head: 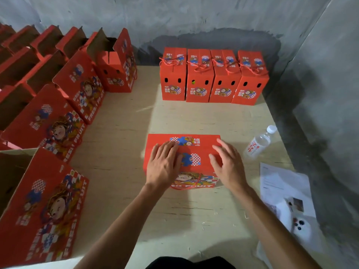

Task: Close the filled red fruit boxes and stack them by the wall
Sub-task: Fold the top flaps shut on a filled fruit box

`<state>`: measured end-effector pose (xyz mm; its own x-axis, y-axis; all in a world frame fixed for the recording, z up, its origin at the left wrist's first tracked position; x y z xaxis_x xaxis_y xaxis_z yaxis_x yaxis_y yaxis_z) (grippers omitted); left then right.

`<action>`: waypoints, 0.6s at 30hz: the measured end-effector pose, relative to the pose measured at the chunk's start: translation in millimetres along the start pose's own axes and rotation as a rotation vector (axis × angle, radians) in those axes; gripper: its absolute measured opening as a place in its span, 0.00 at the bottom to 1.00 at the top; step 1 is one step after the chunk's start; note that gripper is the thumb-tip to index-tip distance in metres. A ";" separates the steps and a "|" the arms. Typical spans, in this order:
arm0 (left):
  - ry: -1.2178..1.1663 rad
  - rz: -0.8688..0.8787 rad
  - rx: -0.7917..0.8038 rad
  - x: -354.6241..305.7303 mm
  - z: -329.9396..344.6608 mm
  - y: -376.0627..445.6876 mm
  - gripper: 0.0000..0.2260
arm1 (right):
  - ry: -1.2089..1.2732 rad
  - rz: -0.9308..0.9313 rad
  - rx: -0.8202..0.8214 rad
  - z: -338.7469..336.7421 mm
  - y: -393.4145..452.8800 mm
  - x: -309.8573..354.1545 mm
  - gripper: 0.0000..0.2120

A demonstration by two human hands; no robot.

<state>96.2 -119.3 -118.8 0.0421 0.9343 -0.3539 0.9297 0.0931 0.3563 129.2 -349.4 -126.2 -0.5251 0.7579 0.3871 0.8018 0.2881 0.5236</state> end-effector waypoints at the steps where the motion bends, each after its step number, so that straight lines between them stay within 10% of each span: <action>1: 0.021 0.012 -0.025 -4.0 1.3 -0.1 0.18 | -0.064 -0.069 -0.018 0.4 2.8 7.0 0.18; 18: -0.146 -0.150 0.003 13.7 1.8 22.9 0.14 | -0.159 -0.012 0.006 18.8 45.0 10.7 0.10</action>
<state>118.8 -105.0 -117.0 -0.0448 0.8500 -0.5249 0.9307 0.2264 0.2872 165.0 -317.4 -112.8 -0.4830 0.8376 0.2553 0.7976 0.3006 0.5230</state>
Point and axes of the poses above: each hand's wrist, its own y-axis towards the middle knuckle, its own z-axis out of the palm, x = y × z, the point moved 8 cm from there along y, towards the middle knuckle, and after that the axes turned 9 degrees about -z, right-handed, at the moved point
